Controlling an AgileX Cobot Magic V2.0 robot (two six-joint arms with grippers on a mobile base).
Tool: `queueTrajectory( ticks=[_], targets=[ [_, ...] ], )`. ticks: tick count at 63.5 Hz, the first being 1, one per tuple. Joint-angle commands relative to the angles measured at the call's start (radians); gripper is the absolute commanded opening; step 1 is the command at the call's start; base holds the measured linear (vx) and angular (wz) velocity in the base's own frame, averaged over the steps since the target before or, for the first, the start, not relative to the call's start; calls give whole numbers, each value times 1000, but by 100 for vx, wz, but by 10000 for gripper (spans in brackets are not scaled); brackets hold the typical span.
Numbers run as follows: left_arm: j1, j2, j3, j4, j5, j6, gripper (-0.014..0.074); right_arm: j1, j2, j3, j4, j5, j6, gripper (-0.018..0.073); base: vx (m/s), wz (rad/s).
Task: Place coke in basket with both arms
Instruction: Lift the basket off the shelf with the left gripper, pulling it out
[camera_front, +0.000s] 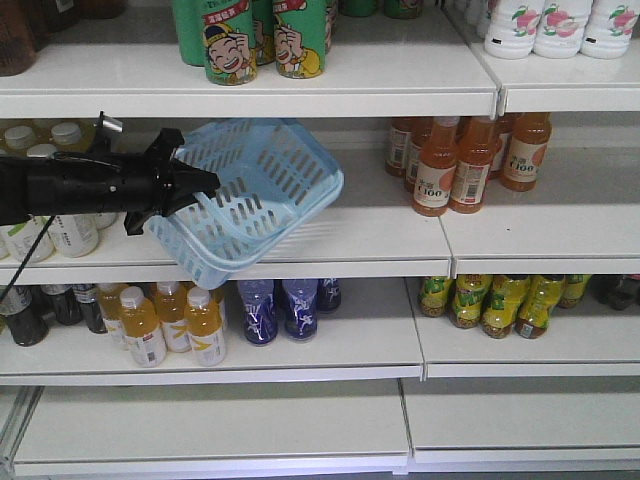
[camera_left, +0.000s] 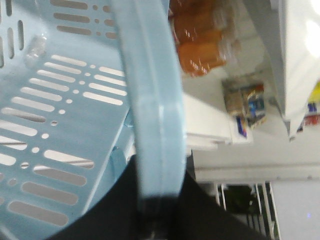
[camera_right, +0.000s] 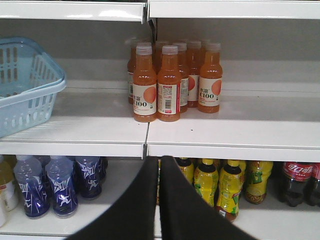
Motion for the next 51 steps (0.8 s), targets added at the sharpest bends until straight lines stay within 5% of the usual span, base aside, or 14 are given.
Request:
queueTrajectory(
  ticks=[1, 13, 32, 39, 51],
  targets=[
    [-8, -105, -27, 75, 136, -53, -8, -3, -18, 11, -9, -77, -7, -5, 0, 0],
    [-37, -249, 4, 290, 180, -119, -8, -3, -18, 11, -9, -77, -7, -5, 0, 0],
    [-143, -543, 313, 284, 151, -91, -8, -3, -18, 11, -9, -77, -7, -5, 0, 0],
    [-194, -649, 458, 223, 110, -83, -8, -3, -18, 11, -9, -77, -7, -5, 0, 0],
    [-259, -826, 617, -33, 89, 1, -8, -3, -18, 11, -9, -77, -7, -5, 0, 0]
  ],
)
